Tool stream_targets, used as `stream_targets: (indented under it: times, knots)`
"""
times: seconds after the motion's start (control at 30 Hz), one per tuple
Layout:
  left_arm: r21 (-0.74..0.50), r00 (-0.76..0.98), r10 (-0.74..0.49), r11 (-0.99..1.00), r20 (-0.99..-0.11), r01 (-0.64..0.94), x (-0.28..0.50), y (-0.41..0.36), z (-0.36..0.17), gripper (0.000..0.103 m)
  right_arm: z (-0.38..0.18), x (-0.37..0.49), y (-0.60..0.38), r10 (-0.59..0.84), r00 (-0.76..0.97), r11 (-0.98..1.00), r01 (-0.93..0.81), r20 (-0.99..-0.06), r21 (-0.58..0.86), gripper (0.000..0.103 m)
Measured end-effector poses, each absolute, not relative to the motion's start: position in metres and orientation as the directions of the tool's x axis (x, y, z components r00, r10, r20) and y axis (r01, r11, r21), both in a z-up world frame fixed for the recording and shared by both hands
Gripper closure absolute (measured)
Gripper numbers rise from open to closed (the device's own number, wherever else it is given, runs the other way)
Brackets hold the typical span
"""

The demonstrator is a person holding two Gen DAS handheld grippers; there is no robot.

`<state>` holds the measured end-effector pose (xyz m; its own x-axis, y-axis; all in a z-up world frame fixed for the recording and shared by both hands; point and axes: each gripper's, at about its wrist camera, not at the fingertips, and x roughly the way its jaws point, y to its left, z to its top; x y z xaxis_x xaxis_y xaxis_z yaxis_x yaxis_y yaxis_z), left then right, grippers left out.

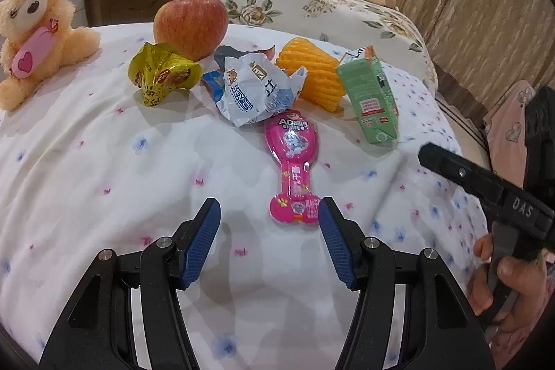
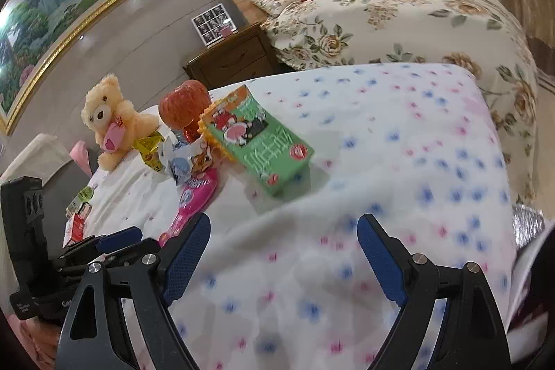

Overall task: Collect trash
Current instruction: 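Move both open tools back over the remaining trash on the bed, then grasp the pink lollipop card with the left tool while the right tool grasps the green milk carton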

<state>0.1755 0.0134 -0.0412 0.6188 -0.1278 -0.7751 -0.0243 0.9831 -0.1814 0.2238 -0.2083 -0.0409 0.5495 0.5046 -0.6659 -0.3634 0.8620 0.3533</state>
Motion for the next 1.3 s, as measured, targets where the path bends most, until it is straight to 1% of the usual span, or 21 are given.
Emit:
stream_targets:
  times: [0.27, 0.5, 0.53, 0.57, 0.6, 0.63, 0.67, 0.7, 0.73, 0.77, 0.9, 1.13, 1.3]
  knots:
    - [-0.155, 0.593, -0.118, 0.988, -0.796, -0.012, 0.195, 0.006, -0.049, 0.044, -0.043, 0.256, -0.186, 0.523, 0.515, 0.841, -0.443, -0.680, 0.311, 0.015]
    - [-0.118, 0.602, -0.095, 0.993, -0.793, 0.002, 0.201, 0.001, -0.053, 0.044, -0.047, 0.277, -0.171, 0.514, 0.499, 0.834, -0.480, -0.698, 0.271, 0.016]
    - [-0.113, 0.605, -0.093, 0.994, -0.790, 0.005, 0.201, 0.000, -0.053, 0.049, -0.047, 0.277, -0.169, 0.509, 0.499, 0.836, -0.480, -0.701, 0.265, 0.017]
    - [-0.107, 0.609, -0.090, 0.994, -0.788, 0.008, 0.200, -0.001, -0.053, 0.056, -0.048, 0.278, -0.169, 0.508, 0.497, 0.836, -0.482, -0.704, 0.263, 0.025]
    - [-0.103, 0.612, -0.091, 0.995, -0.786, 0.014, 0.200, -0.002, -0.054, 0.060, -0.049, 0.278, -0.167, 0.507, 0.494, 0.835, -0.484, -0.707, 0.261, 0.039]
    - [-0.104, 0.614, -0.095, 0.994, -0.783, 0.022, 0.199, -0.002, -0.054, 0.069, -0.050, 0.277, -0.167, 0.492, 0.495, 0.843, -0.475, -0.716, 0.251, 0.040]
    - [-0.103, 0.615, -0.099, 0.994, -0.782, 0.028, 0.199, -0.003, -0.054, 0.074, -0.050, 0.276, -0.167, 0.488, 0.498, 0.847, -0.469, -0.716, 0.251, 0.041]
    - [-0.103, 0.617, -0.103, 0.994, -0.780, 0.037, 0.199, -0.004, -0.053, 0.075, -0.050, 0.275, -0.169, 0.489, 0.500, 0.848, -0.466, -0.715, 0.254, 0.041]
    - [-0.107, 0.617, -0.113, 0.993, -0.779, 0.047, 0.198, -0.005, -0.053, 0.081, -0.049, 0.272, -0.170, 0.491, 0.501, 0.848, -0.463, -0.713, 0.258, 0.041]
    - [-0.108, 0.618, -0.118, 0.993, -0.778, 0.053, 0.197, -0.006, -0.053, 0.083, -0.048, 0.269, -0.171, 0.488, 0.504, 0.851, -0.458, -0.712, 0.259, 0.042]
    - [-0.130, 0.620, -0.148, 0.989, -0.771, 0.074, 0.191, -0.008, -0.050, 0.084, -0.047, 0.252, -0.183, 0.469, 0.522, 0.870, -0.410, -0.712, 0.273, 0.043]
    - [-0.176, 0.624, -0.206, 0.978, -0.754, 0.110, 0.176, -0.016, -0.043, 0.084, -0.042, 0.214, -0.218, 0.462, 0.572, 0.887, -0.301, -0.678, 0.351, 0.044]
    - [-0.199, 0.619, -0.246, 0.969, -0.746, 0.146, 0.165, -0.031, -0.039, 0.084, -0.044, 0.191, -0.238, 0.447, 0.583, 0.893, -0.236, -0.679, 0.384, 0.044]
